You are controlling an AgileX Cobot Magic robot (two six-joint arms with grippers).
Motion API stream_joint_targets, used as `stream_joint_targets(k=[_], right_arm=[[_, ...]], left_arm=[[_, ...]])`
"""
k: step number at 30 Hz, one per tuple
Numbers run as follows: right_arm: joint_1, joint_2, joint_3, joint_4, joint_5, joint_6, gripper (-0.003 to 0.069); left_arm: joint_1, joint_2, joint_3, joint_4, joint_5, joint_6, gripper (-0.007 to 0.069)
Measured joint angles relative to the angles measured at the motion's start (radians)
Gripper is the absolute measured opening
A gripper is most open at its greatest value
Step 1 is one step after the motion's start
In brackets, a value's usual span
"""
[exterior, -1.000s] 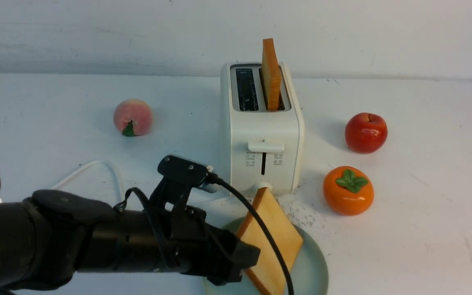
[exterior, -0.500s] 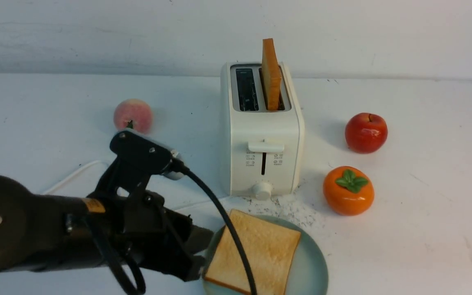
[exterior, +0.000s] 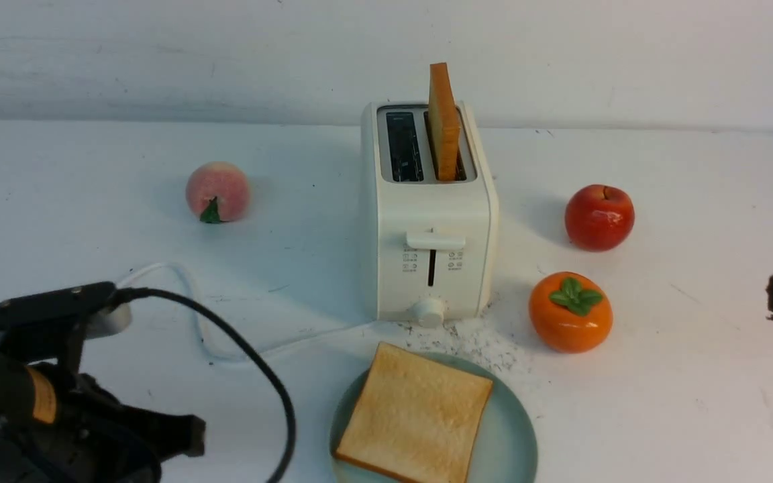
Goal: Take toasted bread from bread machine on white table place on plate.
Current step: 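Grasp the toast slice in the toaster and pull it up out of the slot with the right gripper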
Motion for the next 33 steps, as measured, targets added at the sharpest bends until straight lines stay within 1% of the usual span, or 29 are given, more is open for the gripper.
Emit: stream_joint_targets(k=[1, 2, 5, 6, 10, 12, 13, 16, 20, 21, 23, 25, 27, 28, 30, 32, 33], right_arm=[[0.0, 0.025, -0.015, 0.001, 0.016, -0.005, 0.0085], [0.0, 0.039, -0.024, 0.001, 0.021, -0.008, 0.0085], [0.0, 0.078, -0.05, 0.007, 0.024, -0.015, 0.0085], [0.0, 0.091, -0.061, 0.011, 0.024, -0.017, 0.0085], [0.039, 0.149, -0.098, 0.014, 0.009, -0.026, 0.005], [0.099, 0.185, -0.118, 0.015, -0.02, -0.029, 0.0015], [0.144, 0.214, -0.131, 0.013, -0.052, -0.029, 0.0002], [0.229, 0.279, -0.177, -0.004, -0.123, -0.029, 0.0], [0.303, 0.375, -0.264, -0.028, -0.176, -0.029, 0.0003], [0.33, 0.44, -0.324, -0.048, -0.19, -0.029, 0.0015], [0.341, 0.485, -0.372, -0.055, -0.191, -0.029, 0.003], [0.355, 0.588, -0.485, -0.071, -0.194, -0.029, 0.0097], [0.357, 0.637, -0.54, -0.072, -0.202, -0.022, 0.0146], [0.358, 0.683, -0.592, -0.073, -0.21, -0.014, 0.0204], [0.358, 0.739, -0.656, -0.076, -0.225, -0.003, 0.0276], [0.358, 0.796, -0.721, -0.078, -0.245, 0.006, 0.0372], [0.358, 0.819, -0.744, -0.078, -0.253, 0.009, 0.0404]], left_arm=[[0.014, -0.019, 0.0, 0.033, 0.03, -0.05, -0.0014], [0.023, -0.029, 0.0, 0.065, 0.048, -0.073, -0.0014], [0.059, -0.054, 0.0, 0.164, 0.1, -0.124, -0.0014], [0.074, -0.066, 0.0, 0.219, 0.119, -0.134, -0.0014], [0.127, -0.113, -0.038, 0.366, 0.178, -0.137, -0.0014], [0.13, -0.146, -0.083, 0.414, 0.187, -0.11, -0.0014], [0.131, -0.171, -0.111, 0.428, 0.179, -0.087, -0.0014], [0.131, -0.222, -0.158, 0.435, 0.121, -0.039, -0.0014], [0.131, -0.295, -0.171, 0.397, 0.032, -0.01, -0.0014], [0.131, -0.34, -0.172, 0.369, -0.003, -0.003, -0.0014], [0.131, -0.368, -0.172, 0.353, -0.015, -0.001, -0.0014], [0.131, -0.429, -0.172, 0.345, -0.024, 0.0, -0.0014], [0.131, -0.456, -0.172, 0.343, -0.024, 0.003, -0.0014], [0.131, -0.478, -0.172, 0.342, -0.023, 0.003, -0.0014], [0.131, -0.518, -0.172, 0.342, -0.02, 0.003, -0.0014], [0.131, -0.547, -0.172, 0.342, -0.015, 0.003, -0.0014], [0.131, -0.56, -0.171, 0.342, -0.011, 0.003, -0.0014]])
